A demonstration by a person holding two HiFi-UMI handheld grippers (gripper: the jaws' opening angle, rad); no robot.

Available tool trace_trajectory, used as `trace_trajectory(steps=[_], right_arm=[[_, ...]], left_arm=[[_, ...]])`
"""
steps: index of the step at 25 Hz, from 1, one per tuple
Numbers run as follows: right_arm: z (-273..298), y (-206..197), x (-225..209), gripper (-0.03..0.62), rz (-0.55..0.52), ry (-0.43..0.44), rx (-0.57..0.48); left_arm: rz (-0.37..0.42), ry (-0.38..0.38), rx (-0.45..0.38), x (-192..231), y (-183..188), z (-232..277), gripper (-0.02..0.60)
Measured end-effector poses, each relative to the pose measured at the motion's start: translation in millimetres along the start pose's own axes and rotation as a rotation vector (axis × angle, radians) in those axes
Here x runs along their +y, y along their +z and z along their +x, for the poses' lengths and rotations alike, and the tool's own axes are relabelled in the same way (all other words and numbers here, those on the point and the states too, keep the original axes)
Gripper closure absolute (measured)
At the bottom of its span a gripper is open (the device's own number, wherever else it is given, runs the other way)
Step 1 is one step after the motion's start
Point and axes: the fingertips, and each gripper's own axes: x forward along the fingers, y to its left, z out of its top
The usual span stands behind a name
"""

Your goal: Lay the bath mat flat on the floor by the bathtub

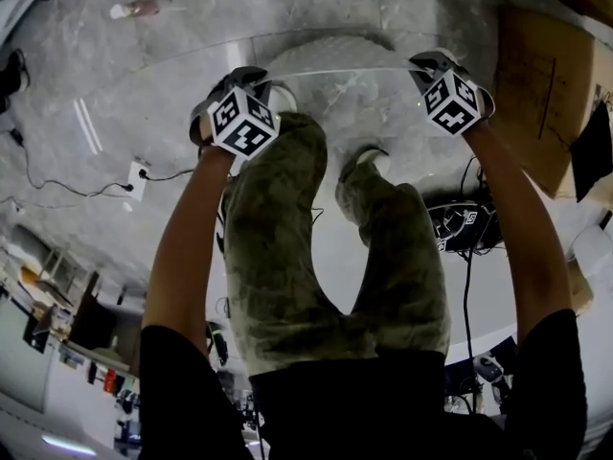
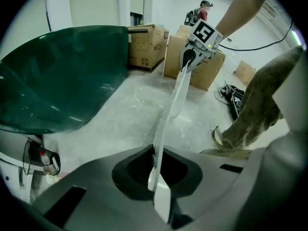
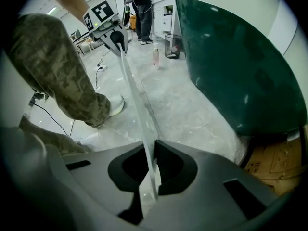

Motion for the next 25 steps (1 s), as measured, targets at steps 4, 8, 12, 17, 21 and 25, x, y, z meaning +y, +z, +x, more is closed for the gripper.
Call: trace_trajectory(steps=[4,8,12,17,21,25], right_arm=[[9,12,-24,0.565,-0.044,-0.042,-0.030],[21,24,-47,0.565,-0.097,-0.076,-0.040],[38,31,-78,0.565,-0.133,-0.118,-0.039],[72,36,-116,0.565,-0.166,-0.172,-0.054],[104,42,-143,0.565,-0.157,-0.230,-0.067],[141,42,-161,0.565,-0.197,-0.247,-0.072]], left_arm=[[0.017,0.039,-0.037,33,8,11,0.555],[0.062,0.076,-0.052,68,17,22,0.555],[0.124,0.096,-0.058,92,22,43,0.555],[0.176,0.117,-0.084,124,27,78,0.555],[0.195,0.141,-0.092,149,24,112,0.555],[0.187,0.187,-0.116,172,18,149,0.555]])
